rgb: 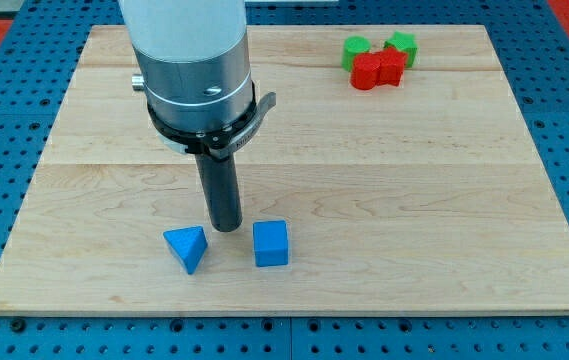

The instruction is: Slide your arm below the red blocks

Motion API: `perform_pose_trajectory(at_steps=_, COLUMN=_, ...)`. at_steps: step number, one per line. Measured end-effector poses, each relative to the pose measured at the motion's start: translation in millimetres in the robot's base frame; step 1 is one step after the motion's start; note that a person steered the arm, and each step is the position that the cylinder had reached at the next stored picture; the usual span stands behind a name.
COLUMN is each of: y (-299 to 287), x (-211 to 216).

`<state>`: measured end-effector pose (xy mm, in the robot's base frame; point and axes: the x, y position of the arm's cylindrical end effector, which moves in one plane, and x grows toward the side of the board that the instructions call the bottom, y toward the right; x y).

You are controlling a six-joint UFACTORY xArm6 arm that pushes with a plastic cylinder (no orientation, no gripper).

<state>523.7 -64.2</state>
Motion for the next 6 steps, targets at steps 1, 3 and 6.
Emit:
perform_pose_trajectory(at_steps=1, y=0.0, x=-0.2)
perform_pose_trajectory(at_steps=3, y=32.2, x=-50.3)
perform_pose_trajectory(at_steps=6, y=181.6, x=-131.4)
